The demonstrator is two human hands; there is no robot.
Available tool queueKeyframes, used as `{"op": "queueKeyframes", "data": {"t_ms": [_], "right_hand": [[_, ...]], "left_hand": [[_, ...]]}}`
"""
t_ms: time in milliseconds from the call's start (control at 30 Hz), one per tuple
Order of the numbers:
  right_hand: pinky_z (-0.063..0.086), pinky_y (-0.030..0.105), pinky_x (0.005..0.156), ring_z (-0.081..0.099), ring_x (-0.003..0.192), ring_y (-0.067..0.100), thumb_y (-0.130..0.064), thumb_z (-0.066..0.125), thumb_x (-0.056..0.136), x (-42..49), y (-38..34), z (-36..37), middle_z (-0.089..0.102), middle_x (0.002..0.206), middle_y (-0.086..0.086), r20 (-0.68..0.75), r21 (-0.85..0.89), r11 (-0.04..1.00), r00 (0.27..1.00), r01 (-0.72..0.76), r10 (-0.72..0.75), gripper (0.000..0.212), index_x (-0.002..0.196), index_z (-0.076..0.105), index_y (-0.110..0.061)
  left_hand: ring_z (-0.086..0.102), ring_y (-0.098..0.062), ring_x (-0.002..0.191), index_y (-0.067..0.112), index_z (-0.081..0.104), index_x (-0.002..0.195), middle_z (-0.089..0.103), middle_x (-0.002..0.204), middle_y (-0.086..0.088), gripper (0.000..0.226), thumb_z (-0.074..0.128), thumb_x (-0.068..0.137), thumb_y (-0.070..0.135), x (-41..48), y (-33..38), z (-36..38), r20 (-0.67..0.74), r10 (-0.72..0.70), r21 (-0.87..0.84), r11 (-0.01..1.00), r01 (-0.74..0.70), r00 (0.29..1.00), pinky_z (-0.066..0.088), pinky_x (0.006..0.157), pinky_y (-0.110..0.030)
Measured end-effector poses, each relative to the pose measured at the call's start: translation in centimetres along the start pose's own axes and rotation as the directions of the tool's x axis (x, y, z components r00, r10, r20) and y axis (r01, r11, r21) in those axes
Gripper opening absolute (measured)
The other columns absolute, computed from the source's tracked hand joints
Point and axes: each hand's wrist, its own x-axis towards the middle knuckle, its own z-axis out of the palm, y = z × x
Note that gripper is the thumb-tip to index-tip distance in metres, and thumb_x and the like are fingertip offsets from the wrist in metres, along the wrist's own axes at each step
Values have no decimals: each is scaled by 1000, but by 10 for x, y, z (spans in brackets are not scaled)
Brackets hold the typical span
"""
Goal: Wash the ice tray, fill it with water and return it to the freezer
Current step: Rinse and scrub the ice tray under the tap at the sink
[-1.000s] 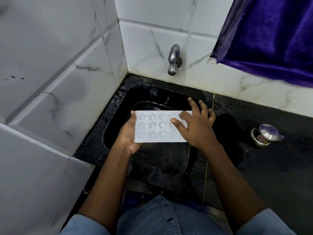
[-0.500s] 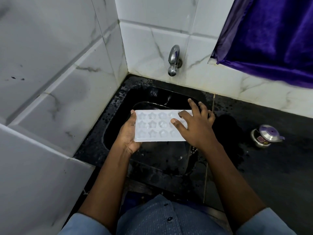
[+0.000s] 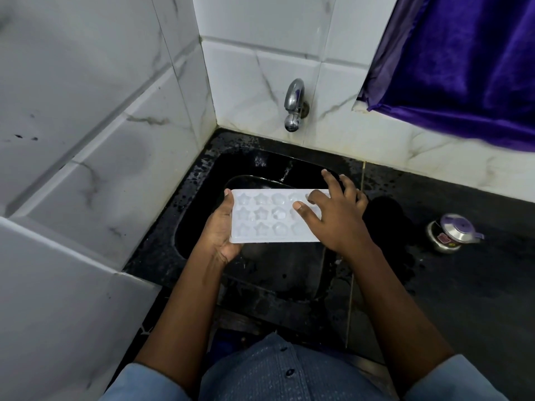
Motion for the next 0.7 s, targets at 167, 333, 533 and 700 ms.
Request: {"op": "queueKeyframes", "data": {"t_ms": [167, 333, 533, 700], "right_hand": [[6, 58, 120, 6, 159, 30, -73, 37, 99, 0, 0, -2, 17, 173, 0, -15, -1, 1000, 1000, 13, -13, 47, 118, 54, -34], [0, 56, 122, -1, 159, 28, -76, 37, 99, 2, -9, -2, 9, 175, -3, 27, -30, 992, 992, 124, -123, 47, 121, 59, -40], [-6, 60, 122, -9, 160, 30, -82, 26, 97, 5, -23, -1, -1, 176, -5, 103, -114, 988, 991, 99, -88, 63, 129, 63, -42], [-7, 61, 122, -8, 160, 30, -81, 25, 97, 3, -28, 0, 1, 176, -4, 97, -119, 989, 993, 84, -73, 62, 129, 62, -43]], "left_hand": [[77, -34, 106, 9, 69, 127, 75, 125, -20, 68, 36, 107, 64, 0, -1, 1, -8, 8, -5, 1000, -8, 1000, 66, 76, -46], [75, -36, 113, 7, 63, 139, 71, 133, -21, 73, 35, 107, 66, 0, 0, -2, -19, 24, -11, 1000, -24, 1000, 65, 79, -47], [76, -34, 111, 9, 67, 134, 74, 128, -19, 72, 31, 107, 66, -4, -2, 2, -15, 15, 25, 1000, -14, 1000, 62, 85, -46], [76, -33, 109, 10, 68, 131, 75, 128, -19, 73, 30, 107, 67, -7, -1, -2, -49, 39, 54, 998, -37, 998, 59, 88, -48]]}}
